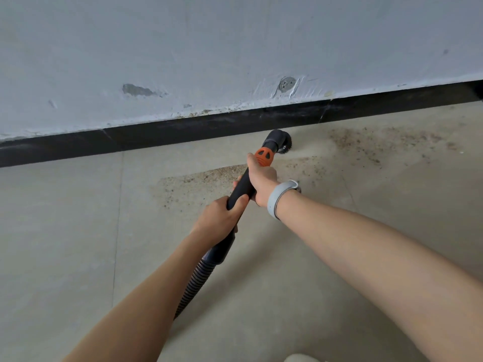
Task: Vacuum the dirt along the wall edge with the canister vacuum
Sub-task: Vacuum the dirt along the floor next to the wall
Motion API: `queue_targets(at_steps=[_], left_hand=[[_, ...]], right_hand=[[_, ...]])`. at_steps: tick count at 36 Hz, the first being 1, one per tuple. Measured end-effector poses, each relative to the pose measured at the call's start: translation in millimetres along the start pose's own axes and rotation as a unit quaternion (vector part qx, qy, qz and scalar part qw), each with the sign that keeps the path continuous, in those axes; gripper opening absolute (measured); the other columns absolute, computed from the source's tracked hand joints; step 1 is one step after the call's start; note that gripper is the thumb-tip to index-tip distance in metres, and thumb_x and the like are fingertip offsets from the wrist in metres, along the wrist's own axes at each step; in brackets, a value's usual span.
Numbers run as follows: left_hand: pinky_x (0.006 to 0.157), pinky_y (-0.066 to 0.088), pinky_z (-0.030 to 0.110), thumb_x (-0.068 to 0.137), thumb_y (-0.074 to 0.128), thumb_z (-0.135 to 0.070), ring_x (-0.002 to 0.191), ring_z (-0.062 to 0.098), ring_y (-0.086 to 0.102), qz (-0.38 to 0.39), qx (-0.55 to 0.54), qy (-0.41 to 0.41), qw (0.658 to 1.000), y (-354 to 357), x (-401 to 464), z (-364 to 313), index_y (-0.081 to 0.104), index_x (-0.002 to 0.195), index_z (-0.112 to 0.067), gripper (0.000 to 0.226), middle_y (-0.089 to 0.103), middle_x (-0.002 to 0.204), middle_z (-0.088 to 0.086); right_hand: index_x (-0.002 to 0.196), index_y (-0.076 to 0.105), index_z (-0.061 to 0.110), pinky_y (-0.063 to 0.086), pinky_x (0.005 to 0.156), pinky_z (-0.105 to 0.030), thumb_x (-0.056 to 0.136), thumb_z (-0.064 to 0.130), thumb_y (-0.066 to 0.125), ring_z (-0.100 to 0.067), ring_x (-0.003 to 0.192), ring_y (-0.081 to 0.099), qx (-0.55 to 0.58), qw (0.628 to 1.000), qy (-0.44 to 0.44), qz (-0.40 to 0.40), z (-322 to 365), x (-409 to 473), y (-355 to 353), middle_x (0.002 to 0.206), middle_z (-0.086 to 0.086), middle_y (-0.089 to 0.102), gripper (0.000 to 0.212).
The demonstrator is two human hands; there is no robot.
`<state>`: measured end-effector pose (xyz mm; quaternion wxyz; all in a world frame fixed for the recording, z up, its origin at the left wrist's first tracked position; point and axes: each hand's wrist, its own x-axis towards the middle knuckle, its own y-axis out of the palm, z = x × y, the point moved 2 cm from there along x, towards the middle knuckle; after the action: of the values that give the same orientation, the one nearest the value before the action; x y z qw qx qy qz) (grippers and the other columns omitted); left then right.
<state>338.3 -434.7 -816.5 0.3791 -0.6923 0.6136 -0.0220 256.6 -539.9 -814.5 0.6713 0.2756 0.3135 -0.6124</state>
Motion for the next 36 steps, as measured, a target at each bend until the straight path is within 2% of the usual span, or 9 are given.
queue_targets(at_steps=[4,9,13,16,19,22,28,30,36], left_hand=[[0.052,0.042,0.024,0.095,0.044,-0.050,0.044,0.005,0.060,-0.046,-0.024,-0.027,0.998,-26.6,-27.1,34.3,0.051,0.073,-0.014,0.042,0.063,0.047,-0.006],[0.054,0.044,0.027,0.094,0.045,-0.050,0.043,0.005,0.059,-0.095,-0.038,-0.077,0.992,-54.7,-65.1,79.9,0.050,0.070,-0.013,0.044,0.062,0.045,-0.005],[0.057,0.048,0.029,0.094,0.044,-0.051,0.047,0.011,0.062,-0.124,-0.041,-0.102,0.986,-82.2,-91.9,111.0,0.051,0.071,-0.011,0.046,0.064,0.049,-0.001],[0.057,0.050,0.029,0.095,0.044,-0.049,0.046,0.011,0.062,-0.143,-0.049,-0.118,0.981,-102.1,-111.5,132.5,0.053,0.071,-0.009,0.048,0.065,0.049,0.000],[0.056,0.047,0.029,0.096,0.042,-0.049,0.045,0.012,0.062,-0.152,-0.042,-0.139,0.978,-121.3,-130.8,153.1,0.055,0.071,-0.007,0.051,0.066,0.050,0.000],[0.055,0.046,0.028,0.096,0.039,-0.052,0.045,0.012,0.062,-0.161,-0.031,-0.156,0.974,-135.8,-148.8,170.1,0.057,0.071,-0.006,0.055,0.066,0.051,0.000],[0.054,0.045,0.028,0.098,0.041,-0.049,0.045,0.013,0.063,-0.183,-0.037,-0.167,0.968,-149.5,-168.2,189.6,0.057,0.070,-0.006,0.054,0.066,0.050,0.000],[0.054,0.045,0.028,0.098,0.040,-0.050,0.045,0.013,0.063,-0.168,-0.036,-0.170,0.970,-148.8,-171.3,192.1,0.058,0.069,-0.006,0.056,0.066,0.051,0.001],[0.054,0.046,0.027,0.097,0.036,-0.055,0.046,0.015,0.064,-0.095,-0.018,-0.197,0.976,-131.3,-187.6,199.6,0.058,0.069,-0.008,0.059,0.067,0.051,0.003]], right_hand=[[0.129,0.047,0.006,0.048,0.100,-0.048,0.091,0.051,0.054,-0.035,0.116,0.058,-0.063,0.997,-0.013,0.036,-17.3,-23.0,47.4,0.127,-0.016,0.059,0.059],[0.127,0.050,0.006,0.047,0.101,-0.046,0.091,0.052,0.053,-0.033,0.114,0.059,-0.115,0.990,-0.004,0.080,-47.1,-56.3,102.9,0.124,-0.015,0.062,0.059],[0.111,0.053,0.009,0.053,0.092,-0.043,0.092,0.048,0.054,-0.027,0.098,0.064,-0.120,0.986,0.013,0.117,-64.4,-82.7,143.6,0.108,-0.012,0.066,0.043],[0.120,0.051,0.008,0.053,0.092,-0.043,0.091,0.047,0.054,-0.028,0.098,0.066,-0.141,0.980,0.015,0.141,-77.3,-99.9,173.0,0.109,-0.012,0.066,0.049],[0.110,0.051,0.009,0.058,0.076,-0.037,0.092,0.046,0.054,-0.022,0.074,0.068,-0.132,0.975,0.047,0.171,-91.8,-116.4,197.0,0.090,-0.008,0.066,0.041],[0.108,0.050,0.009,0.056,0.088,-0.045,0.090,0.046,0.054,-0.029,0.093,0.068,-0.136,0.968,0.068,0.197,-106.3,-128.8,217.9,0.106,-0.012,0.067,0.042],[0.117,0.048,0.008,0.054,0.093,-0.046,0.088,0.047,0.056,-0.032,0.105,0.065,-0.134,0.965,0.067,0.213,-123.9,-146.7,243.4,0.118,-0.016,0.065,0.049],[0.111,0.048,0.008,0.055,0.091,-0.043,0.089,0.045,0.055,-0.031,0.098,0.067,-0.129,0.966,0.082,0.211,-128.7,-145.8,240.8,0.113,-0.015,0.065,0.043],[0.108,0.050,0.009,0.055,0.056,-0.028,0.094,0.041,0.054,-0.014,0.049,0.061,-0.112,0.962,0.136,0.209,-157.8,-150.7,212.0,0.080,-0.004,0.059,0.035]])
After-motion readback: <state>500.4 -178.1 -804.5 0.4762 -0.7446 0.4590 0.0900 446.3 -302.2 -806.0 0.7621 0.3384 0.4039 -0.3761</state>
